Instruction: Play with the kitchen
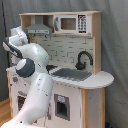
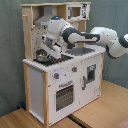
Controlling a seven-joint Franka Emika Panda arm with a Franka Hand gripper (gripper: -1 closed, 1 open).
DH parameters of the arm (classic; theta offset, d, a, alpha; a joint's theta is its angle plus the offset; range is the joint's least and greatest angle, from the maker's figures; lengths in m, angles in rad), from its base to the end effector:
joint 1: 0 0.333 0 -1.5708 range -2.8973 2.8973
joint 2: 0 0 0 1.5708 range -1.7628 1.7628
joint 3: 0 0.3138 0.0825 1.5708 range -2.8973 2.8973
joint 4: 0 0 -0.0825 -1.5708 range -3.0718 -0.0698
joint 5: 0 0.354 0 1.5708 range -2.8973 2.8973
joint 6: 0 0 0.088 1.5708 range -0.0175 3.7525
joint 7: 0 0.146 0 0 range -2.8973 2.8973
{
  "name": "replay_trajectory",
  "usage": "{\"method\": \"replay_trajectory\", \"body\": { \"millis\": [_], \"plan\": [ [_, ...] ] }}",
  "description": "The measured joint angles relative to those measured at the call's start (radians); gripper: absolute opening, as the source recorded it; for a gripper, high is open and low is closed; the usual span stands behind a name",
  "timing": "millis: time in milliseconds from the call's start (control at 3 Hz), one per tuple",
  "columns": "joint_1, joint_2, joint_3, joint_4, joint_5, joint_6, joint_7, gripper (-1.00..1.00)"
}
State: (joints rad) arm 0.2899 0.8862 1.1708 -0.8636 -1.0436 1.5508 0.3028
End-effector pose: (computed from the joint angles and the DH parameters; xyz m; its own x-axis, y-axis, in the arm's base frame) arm 0.5236 0.4993 0.5007 0.6964 0.6824 0.2223 0.6623 -0.7303 0.1672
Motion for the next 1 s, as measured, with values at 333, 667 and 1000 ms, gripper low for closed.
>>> {"method": "replay_trajectory", "body": {
  "millis": [333,667,1000],
  "plan": [
    [0.015,0.001,0.000,0.021,0.000,-0.032,-0.026,-1.00],
    [0.015,0.002,0.000,0.021,0.000,-0.033,-0.027,1.00],
    [0.021,-0.064,0.006,0.025,0.000,-0.057,-0.044,1.00]
  ]
}}
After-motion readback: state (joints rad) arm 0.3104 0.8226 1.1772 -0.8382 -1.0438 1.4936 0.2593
